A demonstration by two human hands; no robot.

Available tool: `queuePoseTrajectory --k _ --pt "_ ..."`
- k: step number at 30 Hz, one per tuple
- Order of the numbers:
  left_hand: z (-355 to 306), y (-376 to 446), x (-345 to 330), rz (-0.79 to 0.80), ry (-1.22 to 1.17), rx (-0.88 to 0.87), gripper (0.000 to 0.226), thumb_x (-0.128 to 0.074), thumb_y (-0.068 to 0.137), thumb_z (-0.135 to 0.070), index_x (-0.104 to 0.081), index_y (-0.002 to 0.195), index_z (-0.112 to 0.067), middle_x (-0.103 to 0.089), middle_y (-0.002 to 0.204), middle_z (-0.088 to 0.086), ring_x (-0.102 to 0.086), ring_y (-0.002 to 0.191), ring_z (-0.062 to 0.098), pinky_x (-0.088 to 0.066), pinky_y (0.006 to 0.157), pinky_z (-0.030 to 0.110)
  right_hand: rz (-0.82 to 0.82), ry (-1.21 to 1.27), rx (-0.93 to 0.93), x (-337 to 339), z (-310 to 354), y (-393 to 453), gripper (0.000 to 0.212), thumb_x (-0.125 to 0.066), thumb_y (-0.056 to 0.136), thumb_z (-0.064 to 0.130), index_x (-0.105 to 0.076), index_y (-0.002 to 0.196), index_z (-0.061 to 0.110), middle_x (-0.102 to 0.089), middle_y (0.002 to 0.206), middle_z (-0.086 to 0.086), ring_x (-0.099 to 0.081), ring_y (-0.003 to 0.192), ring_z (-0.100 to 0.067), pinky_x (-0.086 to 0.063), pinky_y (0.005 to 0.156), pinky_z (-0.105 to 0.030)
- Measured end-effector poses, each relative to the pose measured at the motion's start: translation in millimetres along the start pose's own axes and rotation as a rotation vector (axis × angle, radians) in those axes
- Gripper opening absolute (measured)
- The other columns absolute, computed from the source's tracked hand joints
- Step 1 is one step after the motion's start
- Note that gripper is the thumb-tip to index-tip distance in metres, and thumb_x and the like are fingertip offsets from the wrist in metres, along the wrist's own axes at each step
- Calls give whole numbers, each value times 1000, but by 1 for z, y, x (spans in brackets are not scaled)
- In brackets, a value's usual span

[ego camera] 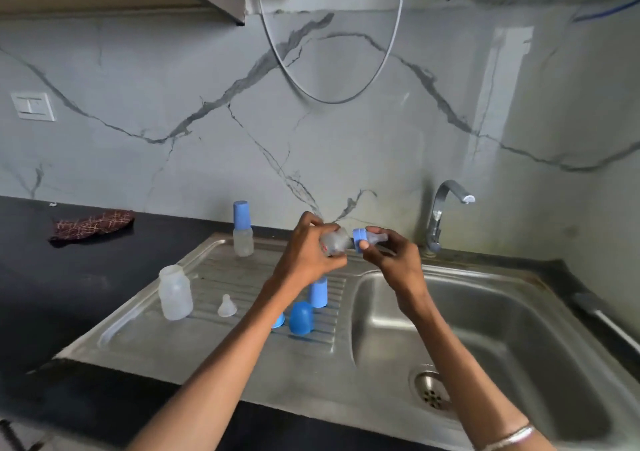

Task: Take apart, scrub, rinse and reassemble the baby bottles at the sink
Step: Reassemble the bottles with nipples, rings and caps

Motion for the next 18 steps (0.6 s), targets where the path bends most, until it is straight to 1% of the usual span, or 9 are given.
queuePoseTrajectory --k 2,5,7,10,12,13,15,16,18 --pt "-24 -5 -28 43 -71 -58 45 -75 59 -29 -76 102 -16 -52 100 5 -56 87 9 -42 77 10 -23 15 7 31 2 -4 26 -78 85 12 -71 110 14 -76 100 -4 -72 96 -17 -57 85 -31" --pt "-48 -12 -68 110 -155 -103 48 -71 61 -28 -74 106 -13 -62 98 5 -58 89 13 -47 80 21 -15 -33 -10 68 -1 -11 26 -76 86 13 -71 111 12 -76 99 -3 -72 91 -13 -55 81 -25" --pt "-57 -16 -94 121 -207 -101 51 -71 62 -29 -74 110 -11 -64 97 4 -59 89 15 -45 79 20 4 -40 -56 93 -7 -17 27 -77 86 15 -70 112 12 -76 97 -3 -72 89 -13 -56 78 -24" --pt "-62 -19 -128 150 -224 -97 62 -79 61 -24 -70 120 -8 -67 105 8 -63 92 17 -43 81 13 24 -93 -112 123 -21 -21 24 -78 85 19 -72 108 14 -77 96 -4 -72 90 -16 -57 81 -30" --pt "-60 -22 -148 203 -222 -102 57 -83 62 -22 -72 116 -9 -70 102 4 -64 88 15 -46 79 14 22 -147 -142 137 -30 -22 21 -80 84 23 -74 100 11 -76 89 -3 -70 84 -17 -58 81 -33" --pt "-59 -23 -154 206 -214 -104 54 -84 63 -24 -72 114 -13 -71 100 1 -64 85 15 -49 77 20 13 -166 -157 141 -32 -21 23 -81 83 26 -74 95 9 -75 82 -2 -68 77 -17 -56 77 -32" --pt "-56 -27 -166 195 -167 -112 54 -80 64 -38 -70 115 -24 -70 100 -6 -64 87 14 -52 77 29 -40 -205 -207 147 -38 -22 33 -81 81 37 -70 84 6 -68 68 -1 -61 66 -15 -52 66 -28" --pt "-57 -30 -170 192 -139 -128 55 -78 65 -42 -69 116 -26 -70 101 -7 -63 89 14 -51 78 30 -71 -243 -239 149 -40 -23 38 -79 80 45 -68 80 9 -65 64 0 -59 61 -14 -50 62 -26" --pt "-59 -32 -178 200 -123 -164 55 -80 67 -39 -69 117 -20 -69 105 -4 -62 92 16 -48 80 28 -103 -350 -276 149 -44 -26 47 -70 81 61 -64 74 15 -63 60 2 -57 55 -13 -49 57 -26"
Point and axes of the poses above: each hand's wrist, its own y-axis towards the middle knuckle, its own x-axis out of the back of the hand, z = x × y, the point moved 4 cm from there along y, towards the middle knuckle
